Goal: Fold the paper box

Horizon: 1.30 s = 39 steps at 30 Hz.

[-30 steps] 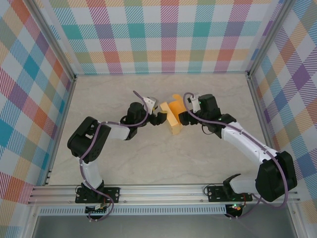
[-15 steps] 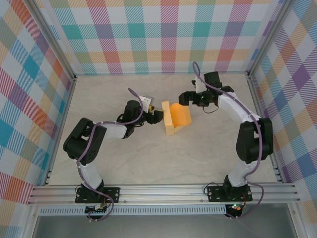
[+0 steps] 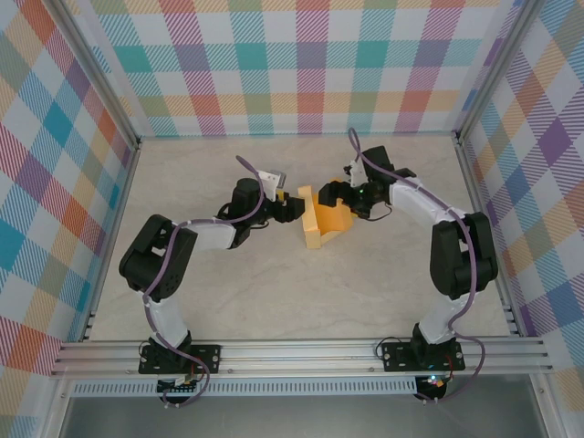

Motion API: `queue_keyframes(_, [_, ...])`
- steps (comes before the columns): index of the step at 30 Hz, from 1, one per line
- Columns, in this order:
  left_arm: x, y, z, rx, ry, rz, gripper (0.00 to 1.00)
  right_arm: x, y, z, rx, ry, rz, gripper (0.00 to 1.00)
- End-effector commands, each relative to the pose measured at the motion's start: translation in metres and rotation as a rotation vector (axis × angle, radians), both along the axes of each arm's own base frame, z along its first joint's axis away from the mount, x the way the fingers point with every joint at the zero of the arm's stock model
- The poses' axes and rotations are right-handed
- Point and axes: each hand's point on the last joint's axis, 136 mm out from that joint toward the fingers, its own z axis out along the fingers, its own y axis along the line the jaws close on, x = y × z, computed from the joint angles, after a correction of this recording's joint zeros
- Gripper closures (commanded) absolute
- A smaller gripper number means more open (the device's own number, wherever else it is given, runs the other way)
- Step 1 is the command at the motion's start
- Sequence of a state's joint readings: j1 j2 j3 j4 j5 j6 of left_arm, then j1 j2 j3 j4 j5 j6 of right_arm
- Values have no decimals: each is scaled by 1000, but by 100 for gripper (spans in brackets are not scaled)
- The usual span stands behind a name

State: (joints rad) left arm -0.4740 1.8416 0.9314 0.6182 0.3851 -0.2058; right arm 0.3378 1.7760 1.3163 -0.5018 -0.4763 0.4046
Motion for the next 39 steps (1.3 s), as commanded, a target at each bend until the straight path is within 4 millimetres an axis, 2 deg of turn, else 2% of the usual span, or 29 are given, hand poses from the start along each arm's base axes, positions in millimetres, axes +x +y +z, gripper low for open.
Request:
queue_keyframes(1, [2,-6,-2,-34,44,-19,26,0,20,25,79,-36,24,7])
queue_keyframes(5, [0,-12,-3,-75,73,-27,29,0,31,22,96,-12,29,14])
queue_keyframes(8, [-2,-14,-4,-96,92,-27,34,1,37,21,113,-2,16,23])
queue_keyframes(14, [-2,-15,0,-141,109,-21,45,4,49,21,145,22,-17,28])
queue_keyframes(19, [-2,-18,6,-221,132,-11,46,3,60,20,153,37,-21,32])
queue_keyframes(26, [-1,-20,4,-310,185,32,48,9,72,22,208,36,-51,38])
queue_keyframes(30, [-2,-16,9,-338,182,47,47,10,63,7,128,86,-99,35])
queue_keyframes(39, [-4,-8,20,-393,191,72,39,0,44,-22,-14,157,-129,33])
